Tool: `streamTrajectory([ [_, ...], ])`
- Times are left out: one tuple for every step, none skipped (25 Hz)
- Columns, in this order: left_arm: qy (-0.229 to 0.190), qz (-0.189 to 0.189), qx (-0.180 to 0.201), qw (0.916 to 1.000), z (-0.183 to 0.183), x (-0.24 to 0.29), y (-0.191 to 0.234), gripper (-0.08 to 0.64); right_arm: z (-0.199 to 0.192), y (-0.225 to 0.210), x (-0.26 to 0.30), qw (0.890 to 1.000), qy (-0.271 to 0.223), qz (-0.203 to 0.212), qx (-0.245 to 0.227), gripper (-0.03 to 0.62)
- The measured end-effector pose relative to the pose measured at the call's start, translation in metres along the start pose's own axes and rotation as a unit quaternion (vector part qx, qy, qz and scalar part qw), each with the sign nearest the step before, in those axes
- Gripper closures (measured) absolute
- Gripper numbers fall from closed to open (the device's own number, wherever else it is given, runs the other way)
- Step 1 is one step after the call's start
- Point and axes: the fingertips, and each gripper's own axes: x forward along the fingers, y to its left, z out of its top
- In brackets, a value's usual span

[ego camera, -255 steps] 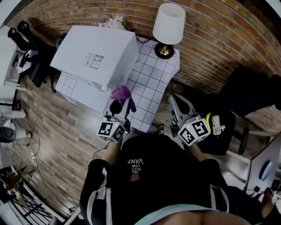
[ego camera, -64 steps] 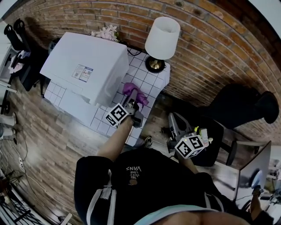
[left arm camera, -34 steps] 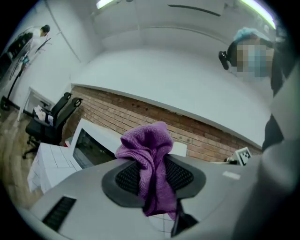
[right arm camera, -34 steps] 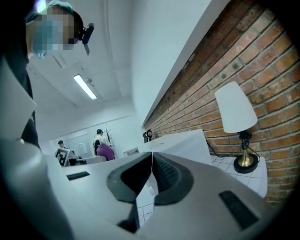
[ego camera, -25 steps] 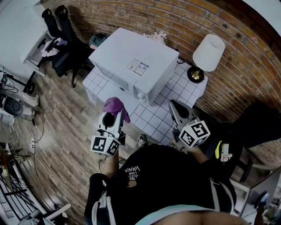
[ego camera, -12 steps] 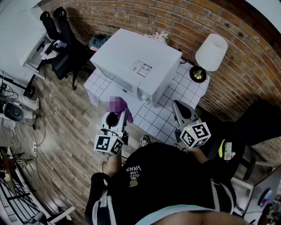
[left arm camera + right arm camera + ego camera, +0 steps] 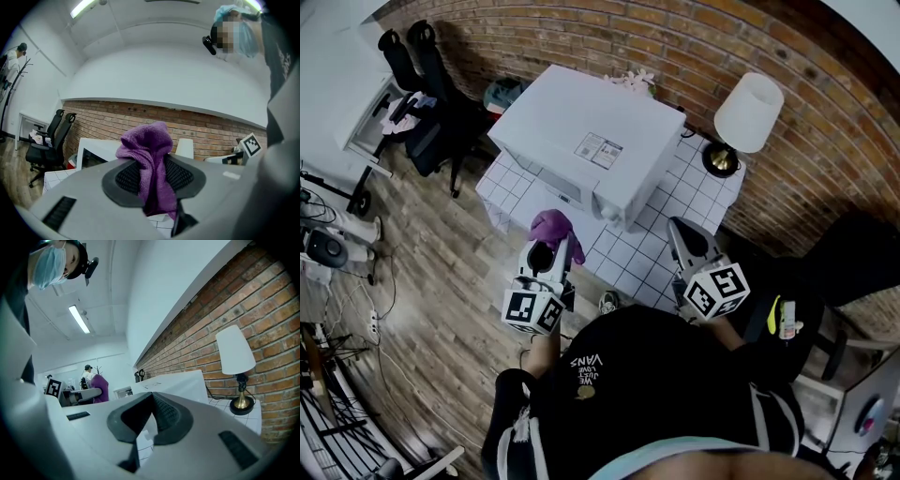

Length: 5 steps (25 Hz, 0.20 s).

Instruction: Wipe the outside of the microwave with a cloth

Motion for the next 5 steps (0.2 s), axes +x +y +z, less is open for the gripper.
streamTrajectory([
  [0.0, -0.001, -0.001, 1.0, -0.0005, 0.0004, 0.0002, 0.419, 0.0002, 0.0003, 0.0006, 1.0, -0.001, 0.0, 0.0, 0.589],
  [0.0, -0.002, -0.002, 1.0, -0.0006, 0.0007, 0.0004, 0.419, 0.0003, 0.0007, 0.0012, 1.0, -0.001, 0.001, 0.0, 0.589],
  [0.0, -0.002, -0.002, 1.0, -0.0007, 0.0009, 0.0006, 0.419, 0.0003, 0.0011, 0.0017, 1.0, -0.001, 0.001, 0.0, 0.589],
  [0.0, -0.003, -0.003, 1.0, -0.0008, 0.0011, 0.0007, 0.419, 0.0003, 0.0014, 0.0022, 1.0, -0.001, 0.0, 0.0, 0.589],
  [0.0, -0.003, -0.003, 1.0, -0.0008, 0.0013, 0.0008, 0.419, 0.0002, 0.0018, 0.0026, 1.0, -0.001, 0.0, 0.001, 0.589],
])
